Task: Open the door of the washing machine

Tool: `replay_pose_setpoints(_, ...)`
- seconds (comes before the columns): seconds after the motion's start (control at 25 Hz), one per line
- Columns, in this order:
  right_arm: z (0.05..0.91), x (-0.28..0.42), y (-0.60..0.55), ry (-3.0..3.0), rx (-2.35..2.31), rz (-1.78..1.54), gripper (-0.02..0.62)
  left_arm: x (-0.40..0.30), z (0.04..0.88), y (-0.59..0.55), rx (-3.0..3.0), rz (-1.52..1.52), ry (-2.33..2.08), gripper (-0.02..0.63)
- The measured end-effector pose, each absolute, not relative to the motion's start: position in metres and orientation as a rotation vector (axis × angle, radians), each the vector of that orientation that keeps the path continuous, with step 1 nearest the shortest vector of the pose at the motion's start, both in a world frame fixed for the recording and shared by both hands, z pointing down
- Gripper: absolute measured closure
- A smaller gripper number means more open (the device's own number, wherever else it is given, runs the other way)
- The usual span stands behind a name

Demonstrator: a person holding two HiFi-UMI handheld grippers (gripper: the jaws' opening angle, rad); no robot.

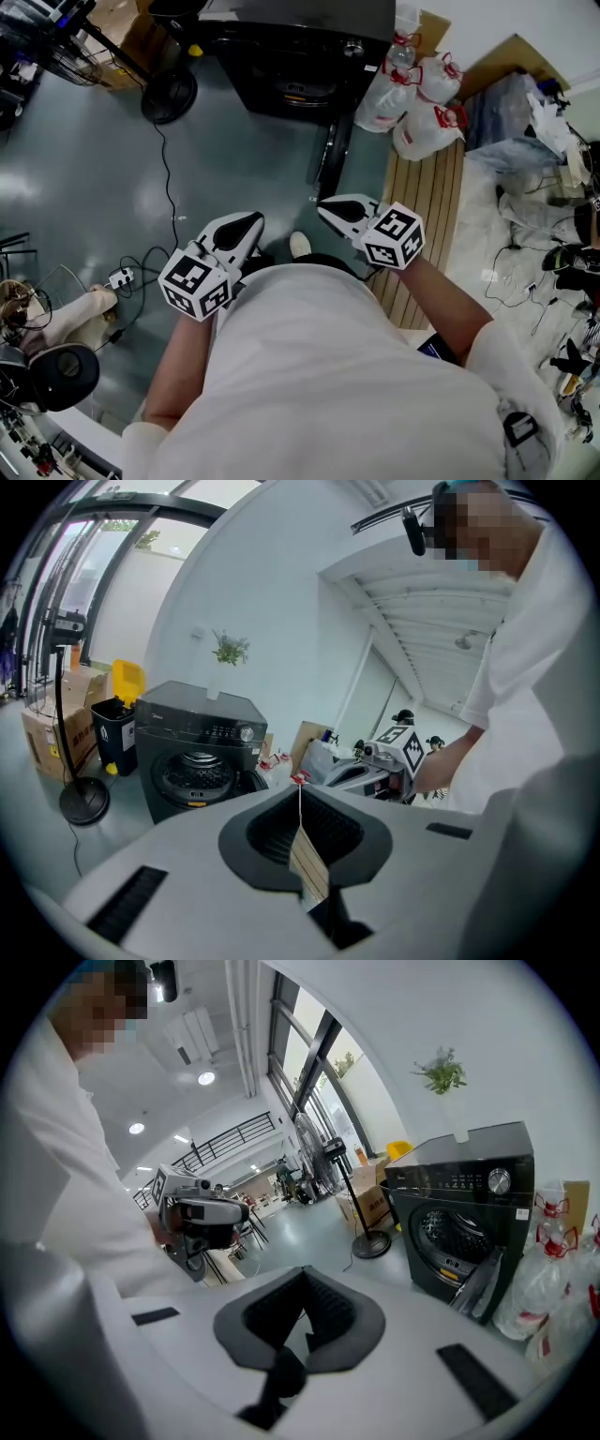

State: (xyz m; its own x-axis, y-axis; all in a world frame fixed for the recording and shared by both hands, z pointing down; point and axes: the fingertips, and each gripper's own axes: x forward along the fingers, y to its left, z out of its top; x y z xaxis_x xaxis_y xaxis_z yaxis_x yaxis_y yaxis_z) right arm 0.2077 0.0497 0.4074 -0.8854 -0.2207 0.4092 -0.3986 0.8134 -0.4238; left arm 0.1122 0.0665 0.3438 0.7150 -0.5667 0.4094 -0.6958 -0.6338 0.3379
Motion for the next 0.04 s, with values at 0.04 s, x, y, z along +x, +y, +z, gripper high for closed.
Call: replay_pose_setpoints(0.04, 0.4097, 0.2086, 0.0485, -2.651, 0.472, 0.726, 0.589, 0.1109, 0.3439, 0.0644, 2.443, 0.363, -0.972, 0.588)
